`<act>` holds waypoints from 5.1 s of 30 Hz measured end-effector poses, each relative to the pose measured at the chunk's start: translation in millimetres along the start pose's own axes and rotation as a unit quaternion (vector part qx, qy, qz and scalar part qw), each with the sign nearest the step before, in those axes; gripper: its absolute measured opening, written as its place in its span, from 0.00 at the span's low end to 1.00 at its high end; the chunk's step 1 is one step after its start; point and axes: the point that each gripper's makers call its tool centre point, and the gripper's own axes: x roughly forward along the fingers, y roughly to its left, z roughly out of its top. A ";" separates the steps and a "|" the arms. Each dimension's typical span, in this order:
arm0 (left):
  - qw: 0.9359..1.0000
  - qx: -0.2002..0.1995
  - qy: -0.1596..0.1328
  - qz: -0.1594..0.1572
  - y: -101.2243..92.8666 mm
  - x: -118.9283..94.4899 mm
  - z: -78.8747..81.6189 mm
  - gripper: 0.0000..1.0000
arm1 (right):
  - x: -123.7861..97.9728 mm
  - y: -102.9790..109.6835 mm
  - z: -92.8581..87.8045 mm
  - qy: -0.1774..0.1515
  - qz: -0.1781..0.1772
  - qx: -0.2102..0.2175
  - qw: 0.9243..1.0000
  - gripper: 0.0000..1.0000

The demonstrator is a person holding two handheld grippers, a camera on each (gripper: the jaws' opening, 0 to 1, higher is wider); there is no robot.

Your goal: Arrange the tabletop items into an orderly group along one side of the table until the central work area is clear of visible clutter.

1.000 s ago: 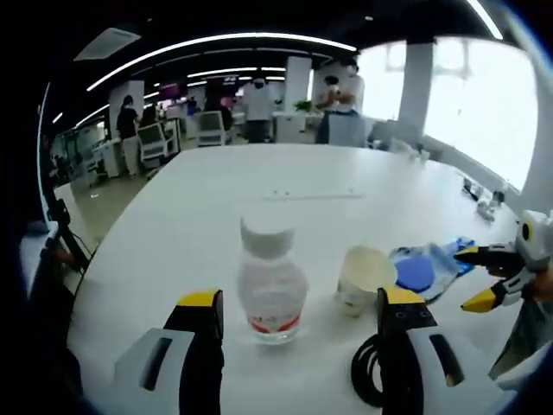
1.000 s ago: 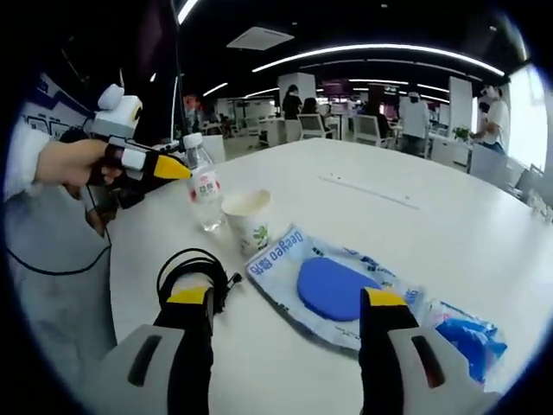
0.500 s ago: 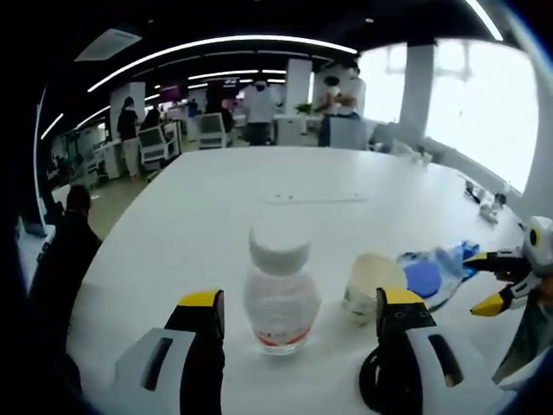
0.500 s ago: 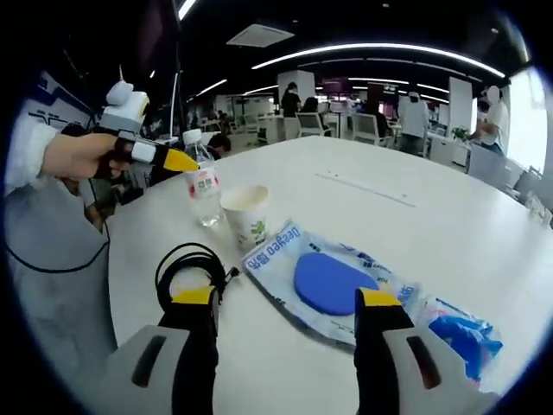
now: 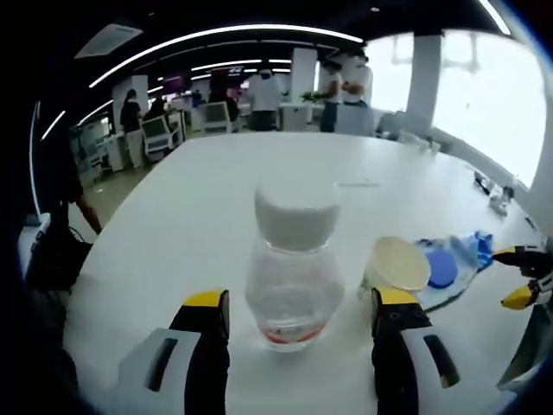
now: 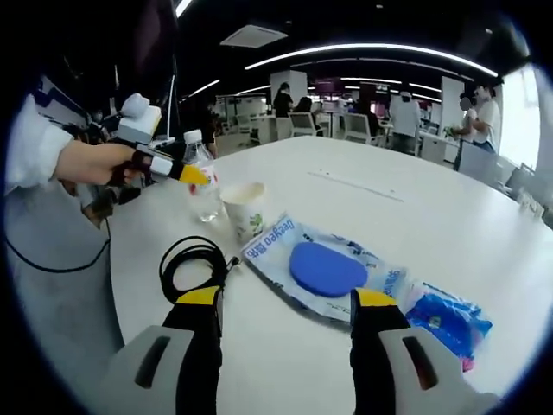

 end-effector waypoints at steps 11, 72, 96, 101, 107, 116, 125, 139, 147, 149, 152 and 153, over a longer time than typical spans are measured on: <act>1.000 -0.013 0.007 0.010 3.3 9.4 -4.2 0.57 | -25.0 -5.3 7.3 -0.019 -0.031 0.017 0.999 0.55; 0.998 -0.049 -0.008 -0.024 -38.1 30.1 8.9 0.38 | -60.5 -28.9 -11.2 -0.027 -0.096 0.078 0.992 0.53; 0.999 -0.031 -0.032 -0.026 -38.1 31.0 5.2 0.40 | -62.0 -22.1 -24.2 -0.015 -0.086 0.092 0.992 0.53; 0.999 -0.024 -0.034 -0.025 -41.8 27.9 5.5 0.40 | -66.9 -24.1 -27.1 -0.013 -0.090 0.094 0.991 0.53; 0.998 -0.041 -0.031 -0.022 -45.9 23.8 2.3 0.41 | -73.4 -29.3 -29.9 -0.014 -0.095 0.101 0.990 0.53; 0.996 -0.072 -0.041 -0.013 -40.7 17.7 5.8 0.50 | -78.8 -36.3 -29.3 -0.019 -0.099 0.107 0.989 0.53; 0.993 -0.091 -0.067 -0.030 -33.0 18.9 10.7 0.68 | -71.9 -35.7 -25.6 -0.021 -0.086 0.111 0.990 0.54; 0.992 -0.089 -0.074 -0.059 -30.2 -6.4 7.0 0.97 | -52.7 -22.9 -13.9 -0.023 -0.040 0.101 0.994 0.54; 0.991 -0.096 -0.077 -0.051 -34.9 -25.6 3.7 0.97 | -45.2 -22.6 -13.2 -0.021 -0.022 0.097 0.995 0.54; 0.991 -0.099 -0.078 -0.048 -34.7 -29.9 3.4 0.97 | -43.0 -20.2 -13.9 -0.018 -0.016 0.096 0.995 0.54; 0.990 -0.103 -0.081 -0.042 -31.8 -36.0 2.6 0.97 | -39.5 -15.7 -14.7 -0.015 -0.008 0.093 0.996 0.54; 0.990 -0.104 -0.081 -0.040 -32.7 -38.9 1.4 0.97 | -37.4 -13.5 -15.1 -0.013 -0.004 0.094 0.996 0.54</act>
